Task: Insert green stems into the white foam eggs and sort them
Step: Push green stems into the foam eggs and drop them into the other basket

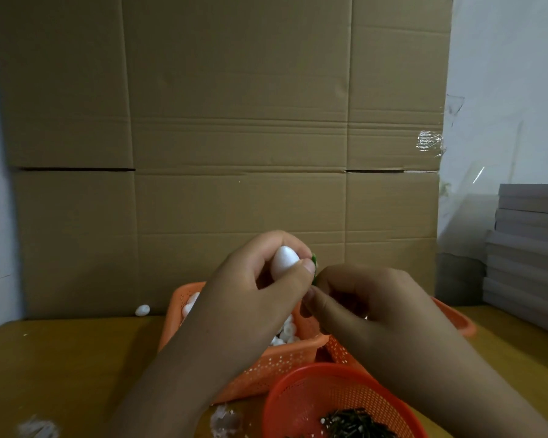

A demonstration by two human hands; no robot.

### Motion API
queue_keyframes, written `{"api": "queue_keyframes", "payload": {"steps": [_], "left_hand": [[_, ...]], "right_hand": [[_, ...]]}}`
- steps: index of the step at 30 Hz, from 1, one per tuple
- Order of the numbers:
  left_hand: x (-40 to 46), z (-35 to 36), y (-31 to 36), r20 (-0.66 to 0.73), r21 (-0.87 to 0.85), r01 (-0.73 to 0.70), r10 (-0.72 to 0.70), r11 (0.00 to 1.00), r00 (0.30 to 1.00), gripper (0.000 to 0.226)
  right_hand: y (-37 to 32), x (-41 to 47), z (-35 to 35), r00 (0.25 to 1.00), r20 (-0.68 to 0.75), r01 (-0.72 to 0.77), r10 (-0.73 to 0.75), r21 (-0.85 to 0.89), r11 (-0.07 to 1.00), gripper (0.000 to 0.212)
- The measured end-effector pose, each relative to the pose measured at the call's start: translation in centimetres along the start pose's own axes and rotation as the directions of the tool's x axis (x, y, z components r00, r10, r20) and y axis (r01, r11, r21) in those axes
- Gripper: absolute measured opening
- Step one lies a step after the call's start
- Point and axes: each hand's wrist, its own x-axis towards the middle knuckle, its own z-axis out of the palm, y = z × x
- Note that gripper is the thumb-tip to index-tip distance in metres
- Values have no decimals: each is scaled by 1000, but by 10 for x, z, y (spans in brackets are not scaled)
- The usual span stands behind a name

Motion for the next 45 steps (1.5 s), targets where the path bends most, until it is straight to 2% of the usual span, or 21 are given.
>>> {"api": "queue_keyframes", "payload": {"steps": [3, 6, 8, 11, 16, 21, 25, 34, 38, 45], "left_hand": [[0, -2, -1, -5, 28, -5, 6, 1000, 1000, 16], [0, -4, 0, -1, 7, 10, -10, 1000, 1000, 10], [0, -5, 1, 32, -30, 33, -32, 999, 999, 15], [-1, -6, 3, 95, -162, 108, -93, 981, 991, 14], [0, -6, 2, 161, -343, 160, -110, 926, 981, 25], [3, -9, 4, 109, -537, 177, -140, 824, 984, 39], [5, -8, 5, 83, -638, 211, -207, 741, 975, 47], [7, 0, 3, 122, -625, 243, -215, 742, 969, 48], [6, 2, 1, 121, -624, 241, -213, 744, 970, 49], [7, 6, -1, 72, -614, 236, -244, 753, 967, 51]], "right_hand": [[2, 1, -3, 1000, -20, 3, -2, 43, 999, 30], [5, 3, -5, 983, -174, 79, -62, 90, 993, 15], [5, 4, -6, 967, -216, 160, -132, 118, 980, 23], [4, 4, -6, 953, -207, 240, -223, 62, 969, 26], [2, 5, -7, 930, -281, 266, -236, 75, 961, 11], [4, 2, -14, 919, -369, 223, -139, 195, 955, 6], [1, 2, -12, 895, -408, 240, -178, 104, 965, 4], [-3, 1, -3, 850, -456, 281, -265, -33, 959, 9], [3, 7, 1, 877, -412, 246, -247, -56, 968, 12], [8, 7, 9, 826, -454, 300, -334, -148, 942, 15]]}}
